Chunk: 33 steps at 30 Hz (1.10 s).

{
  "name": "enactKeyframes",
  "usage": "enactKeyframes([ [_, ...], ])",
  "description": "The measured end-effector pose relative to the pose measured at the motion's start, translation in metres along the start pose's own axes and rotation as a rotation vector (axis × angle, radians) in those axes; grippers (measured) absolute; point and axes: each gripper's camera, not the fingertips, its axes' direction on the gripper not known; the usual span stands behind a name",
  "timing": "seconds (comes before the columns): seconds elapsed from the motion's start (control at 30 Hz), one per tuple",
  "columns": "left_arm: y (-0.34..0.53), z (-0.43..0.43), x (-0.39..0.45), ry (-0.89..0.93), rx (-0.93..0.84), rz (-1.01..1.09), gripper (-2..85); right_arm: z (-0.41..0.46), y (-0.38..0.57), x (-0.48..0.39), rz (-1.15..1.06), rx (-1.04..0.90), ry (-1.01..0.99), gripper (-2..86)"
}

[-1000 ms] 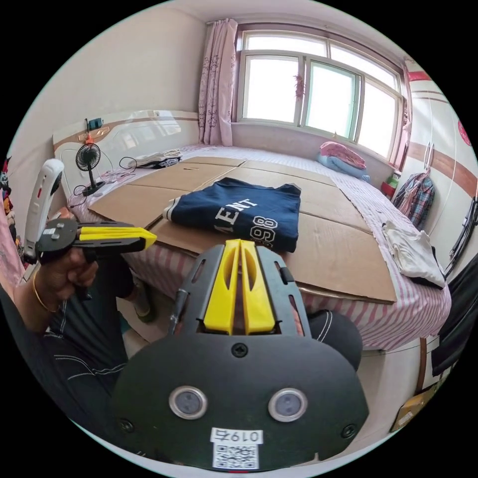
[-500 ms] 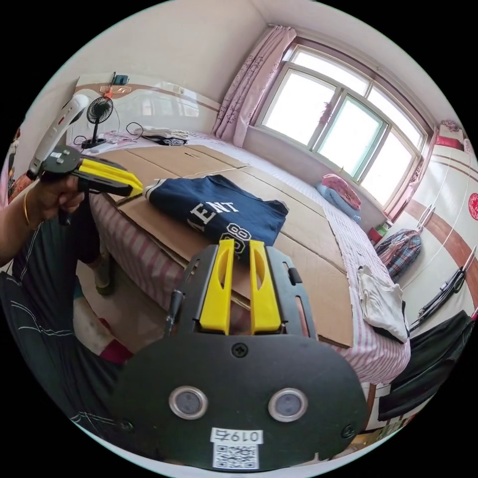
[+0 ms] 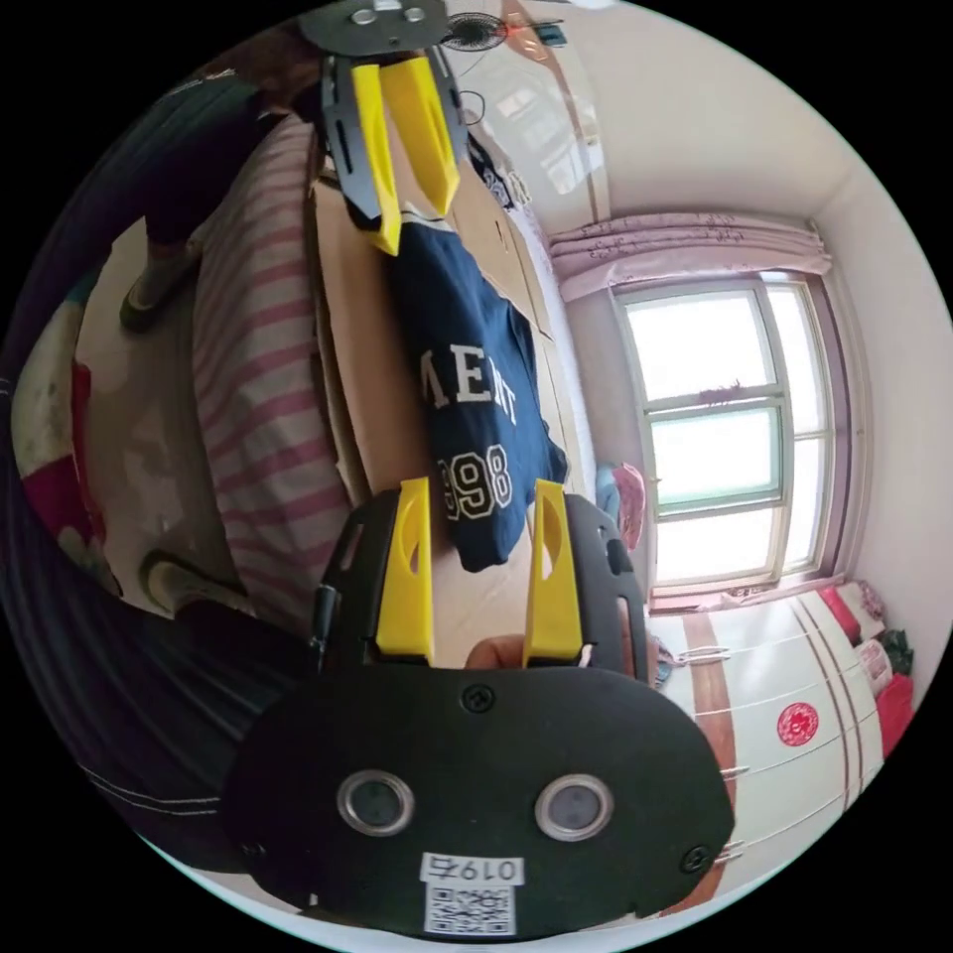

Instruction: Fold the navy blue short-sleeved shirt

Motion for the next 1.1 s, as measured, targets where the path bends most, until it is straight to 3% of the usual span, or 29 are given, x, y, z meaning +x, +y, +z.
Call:
enactKeyframes([
  [0.2,-0.017,0.017,0.026,-0.061,-0.039,0.248,12.5,0.016,-0.029,0.017,-0.121,-0.043,-0.028,13.7],
  [0.4,-0.036,0.027,0.029,-0.031,-0.028,0.359,12.9,0.026,-0.061,0.030,-0.166,-0.067,-0.068,9.1],
  [0.63,-0.050,0.038,0.033,-0.074,-0.034,0.418,12.9,0.023,-0.081,0.114,0.128,0.005,-0.393,7.4],
  [0.83,-0.068,0.062,0.030,-0.274,-0.073,0.465,11.7,0.017,-0.094,0.152,0.219,0.092,-0.516,6.5],
  [1.0,-0.073,0.084,0.020,-0.290,-0.058,0.525,6.7,0.004,-0.114,0.129,0.219,0.094,-0.463,7.2],
  [1.1,-0.082,0.087,-0.002,-0.158,-0.093,0.494,4.9,-0.006,-0.131,0.098,0.210,0.075,-0.366,9.8],
])
